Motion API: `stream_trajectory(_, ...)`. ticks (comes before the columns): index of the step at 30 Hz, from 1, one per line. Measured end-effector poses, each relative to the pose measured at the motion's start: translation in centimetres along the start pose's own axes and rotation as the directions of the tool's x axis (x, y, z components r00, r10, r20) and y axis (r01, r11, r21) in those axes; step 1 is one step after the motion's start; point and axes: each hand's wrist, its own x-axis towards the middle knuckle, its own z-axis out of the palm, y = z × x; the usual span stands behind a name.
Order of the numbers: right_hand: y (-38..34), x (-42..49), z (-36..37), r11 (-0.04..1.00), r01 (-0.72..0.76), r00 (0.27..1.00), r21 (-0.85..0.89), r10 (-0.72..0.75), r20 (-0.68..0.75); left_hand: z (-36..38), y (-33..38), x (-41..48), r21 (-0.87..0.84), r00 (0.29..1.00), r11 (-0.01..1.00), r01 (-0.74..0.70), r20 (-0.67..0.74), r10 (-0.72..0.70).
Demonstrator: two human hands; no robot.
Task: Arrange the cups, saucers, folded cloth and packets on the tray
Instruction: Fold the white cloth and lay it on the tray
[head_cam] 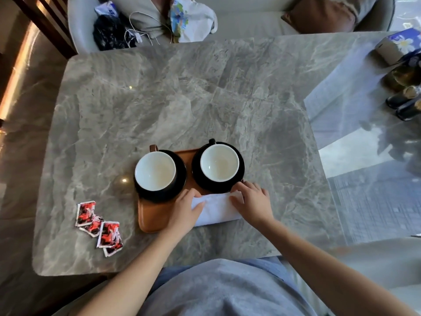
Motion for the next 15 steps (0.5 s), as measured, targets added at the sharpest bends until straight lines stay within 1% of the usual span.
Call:
stream_trajectory(1,-0.1,0.0,0.1,0.999,-0.016,1.000,-0.043,0.016,-0.017,0.0,0.1,0.0,0.092,0.999,0.995,-0.040,0.000,0.040)
stream_trajectory(3,-0.3,-0.3,0.2,0.995,-0.023,0.996,-0.096,0.015,-0.089,-0.1,0.4,-0.2,0.294,0.988,0.945,-0.141,-0.018,0.153)
stream_trajectory(5,-0.6,-0.9,0.5,0.986,0.047,0.982,-0.157,-0.074,-0.171,-0.2,0.7,-0.8,0.386,0.950,0.877,-0.286,-0.007,0.312)
stream_trajectory(7,-0.7,-1.7,0.9,0.963,0.159,0.962,-0.220,-0.200,-0.184,-0.2,0.7,-1.5,0.446,0.890,0.784,-0.432,0.071,0.450)
stream_trajectory(8,-0.7,-2.1,1.2,0.950,0.199,0.957,-0.242,-0.242,-0.162,0.0,0.4,-1.8,0.466,0.873,0.748,-0.472,0.127,0.471)
stream_trajectory(9,-0.6,-2.5,1.4,0.943,0.214,0.958,-0.253,-0.254,-0.136,0.1,0.0,-2.0,0.477,0.870,0.733,-0.485,0.182,0.458)
stream_trajectory(11,-0.2,-3.0,1.5,0.948,0.198,0.969,-0.250,-0.227,-0.094,0.5,-0.4,-1.9,0.485,0.878,0.731,-0.479,0.257,0.405)
stream_trajectory(13,-0.8,-3.2,2.0,0.950,0.193,0.976,-0.247,-0.211,-0.047,0.5,-1.5,-2.0,0.471,0.887,0.753,-0.460,0.274,0.371)
stream_trajectory(15,-0.8,-3.4,2.0,0.954,0.176,0.983,-0.241,-0.184,-0.010,0.9,-1.7,-1.8,0.455,0.885,0.761,-0.463,0.280,0.372)
